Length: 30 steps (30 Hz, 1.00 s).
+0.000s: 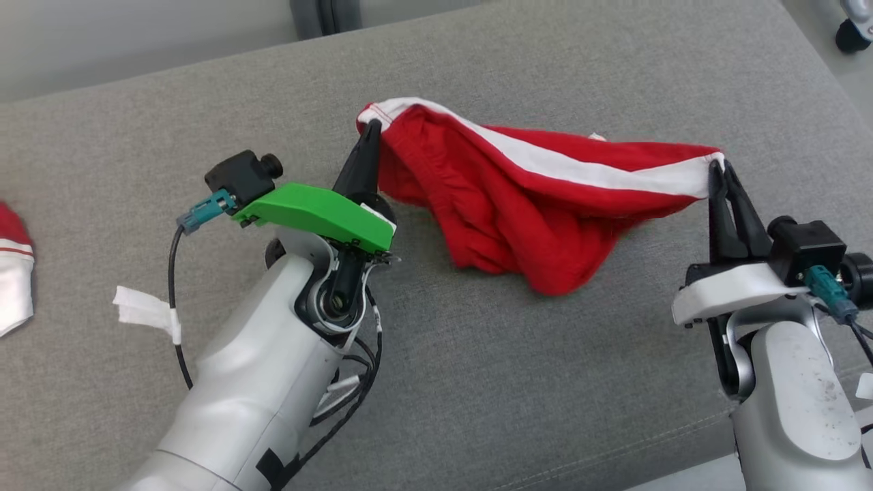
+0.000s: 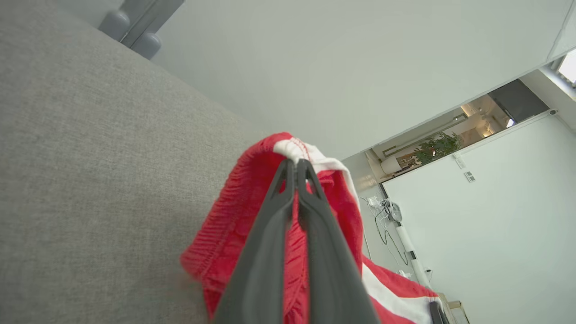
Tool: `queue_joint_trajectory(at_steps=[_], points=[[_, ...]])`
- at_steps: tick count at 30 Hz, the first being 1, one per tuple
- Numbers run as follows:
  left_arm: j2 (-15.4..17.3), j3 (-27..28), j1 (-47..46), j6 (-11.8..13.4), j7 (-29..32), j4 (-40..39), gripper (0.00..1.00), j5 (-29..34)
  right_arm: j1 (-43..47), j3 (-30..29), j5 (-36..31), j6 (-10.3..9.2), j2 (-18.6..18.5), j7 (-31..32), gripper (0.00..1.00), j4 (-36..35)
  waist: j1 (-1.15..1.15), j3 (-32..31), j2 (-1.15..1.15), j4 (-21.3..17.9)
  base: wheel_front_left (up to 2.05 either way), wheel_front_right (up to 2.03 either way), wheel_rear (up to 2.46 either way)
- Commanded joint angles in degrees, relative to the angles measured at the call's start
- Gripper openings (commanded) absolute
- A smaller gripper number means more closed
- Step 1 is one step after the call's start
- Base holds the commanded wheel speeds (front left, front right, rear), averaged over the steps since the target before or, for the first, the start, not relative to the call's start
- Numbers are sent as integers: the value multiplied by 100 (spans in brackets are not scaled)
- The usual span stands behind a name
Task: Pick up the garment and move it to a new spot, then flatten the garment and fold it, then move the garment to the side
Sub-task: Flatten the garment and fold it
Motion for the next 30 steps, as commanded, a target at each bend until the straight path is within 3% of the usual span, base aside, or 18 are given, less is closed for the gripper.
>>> queue_joint_trajectory(at_steps=[1, 7, 11, 15, 22, 26, 30], points=[[32, 116, 86, -60, -4, -116, 0, 199, -14, 16, -26, -10, -38, -19, 0, -162, 0, -211, 0, 80, 0, 0, 0], [154, 693, 407, -206, -3, -1173, 0, 1562, 97, 189, 114, -10, -316, 24, 0, -1190, 0, -761, 0, 254, 0, 0, 0], [445, 824, 785, -215, -3, -2132, 0, 1946, 262, 344, 255, -10, -443, 251, 0, -1999, 0, -1016, 0, 323, 0, 0, 0], [951, 822, 1211, 38, 76, -3345, 0, 2214, 520, 475, 401, -10, -556, 613, 0, -2910, 0, -1180, 0, 368, 0, 0, 0], [1828, 1027, 1788, 767, 417, -5714, 0, 2620, 904, 572, 512, -10, -675, 1146, 0, -4424, 0, -1248, 0, 352, 0, 0, 0], [2148, 1159, 1919, 1109, 642, -6716, 0, 2808, 1012, 538, 526, -10, -699, 1336, 0, -5040, 0, -1174, 0, 324, 0, 0, 0], [2295, 1218, 1884, 1322, 886, -7118, 0, 2804, 1084, 513, 689, -10, -580, 1556, 0, -5291, 0, -978, 0, 310, 0, 0, 0]])
